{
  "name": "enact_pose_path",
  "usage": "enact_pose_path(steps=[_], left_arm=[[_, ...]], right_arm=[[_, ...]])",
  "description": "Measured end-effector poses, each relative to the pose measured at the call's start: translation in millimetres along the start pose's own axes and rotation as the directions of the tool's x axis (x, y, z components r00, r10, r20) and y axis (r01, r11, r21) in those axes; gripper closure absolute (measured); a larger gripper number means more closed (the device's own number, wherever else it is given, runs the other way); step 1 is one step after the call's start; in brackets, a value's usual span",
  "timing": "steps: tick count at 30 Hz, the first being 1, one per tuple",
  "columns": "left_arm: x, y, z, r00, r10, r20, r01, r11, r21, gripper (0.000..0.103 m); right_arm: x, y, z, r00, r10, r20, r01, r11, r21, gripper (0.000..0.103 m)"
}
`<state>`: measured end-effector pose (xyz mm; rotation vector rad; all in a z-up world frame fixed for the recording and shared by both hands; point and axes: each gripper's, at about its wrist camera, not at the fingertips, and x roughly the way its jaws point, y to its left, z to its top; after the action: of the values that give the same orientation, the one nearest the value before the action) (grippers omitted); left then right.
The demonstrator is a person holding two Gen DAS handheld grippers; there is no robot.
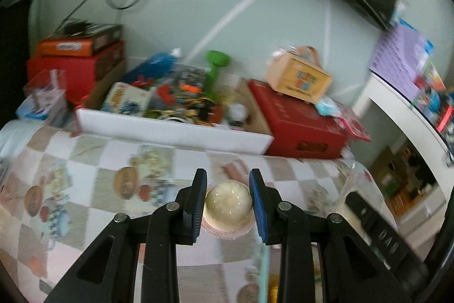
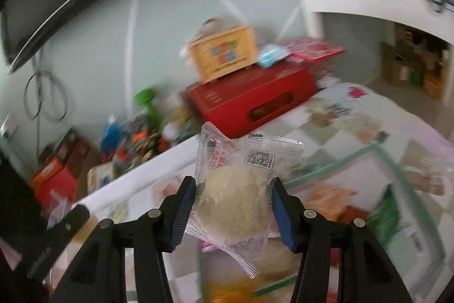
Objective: Organize snacks
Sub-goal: 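Lift both held items and carry them over the white tray, then lower both items into the tray and open both grippers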
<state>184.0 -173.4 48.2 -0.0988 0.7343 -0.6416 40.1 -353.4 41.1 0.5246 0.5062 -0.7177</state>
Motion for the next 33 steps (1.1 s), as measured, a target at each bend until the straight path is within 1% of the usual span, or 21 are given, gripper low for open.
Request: enact_pose_path(steps=[4,7,10,11,13,17,19,27,29,30,31,33], left_arm=[[10,-35,-8,0.996,-0.077,-0.044,0.080,0.994,0.076,0.071],[19,-58,-16,0.990,-0.109,-0.086,0.120,0.985,0.124,0.071],[30,-73,-24,0.983,-0.129,-0.134,0.150,0.976,0.157,0.071],[36,-79,-28,0.979,-0.130,-0.159,0.156,0.973,0.167,0.071],[49,-86,-35,0.973,-0.111,-0.200,0.148,0.972,0.180,0.071],[65,-89,-44,0.962,-0.094,-0.257,0.145,0.972,0.187,0.071],[68,-91,-47,0.959,-0.085,-0.270,0.140,0.971,0.193,0.071],[71,-91,-49,0.954,-0.082,-0.287,0.144,0.969,0.202,0.071],[69,-91,-49,0.953,-0.087,-0.290,0.148,0.969,0.198,0.064],[68,-91,-48,0.954,-0.089,-0.288,0.149,0.969,0.195,0.056],[65,-91,-47,0.955,-0.090,-0.281,0.148,0.970,0.193,0.048],[55,-91,-45,0.964,-0.079,-0.254,0.131,0.972,0.195,0.042]], right_arm=[[-9,-28,11,0.998,-0.056,0.026,0.055,0.997,0.061,0.047],[-11,-40,14,0.996,-0.084,0.028,0.082,0.994,0.076,0.047],[-7,-50,14,0.995,-0.098,0.007,0.097,0.990,0.098,0.047],[-3,-53,14,0.994,-0.106,-0.004,0.106,0.989,0.100,0.047],[5,-60,13,0.992,-0.122,-0.033,0.125,0.987,0.101,0.047],[16,-71,8,0.985,-0.149,-0.092,0.158,0.982,0.101,0.047],[17,-74,7,0.983,-0.147,-0.111,0.159,0.982,0.104,0.047],[4,-76,7,0.975,-0.183,-0.125,0.193,0.978,0.081,0.046],[2,-77,8,0.974,-0.185,-0.131,0.196,0.977,0.077,0.046],[1,-78,8,0.973,-0.186,-0.135,0.197,0.978,0.073,0.046],[-1,-78,8,0.972,-0.187,-0.140,0.197,0.978,0.067,0.046],[-1,-78,8,0.971,-0.187,-0.150,0.197,0.979,0.053,0.045]])
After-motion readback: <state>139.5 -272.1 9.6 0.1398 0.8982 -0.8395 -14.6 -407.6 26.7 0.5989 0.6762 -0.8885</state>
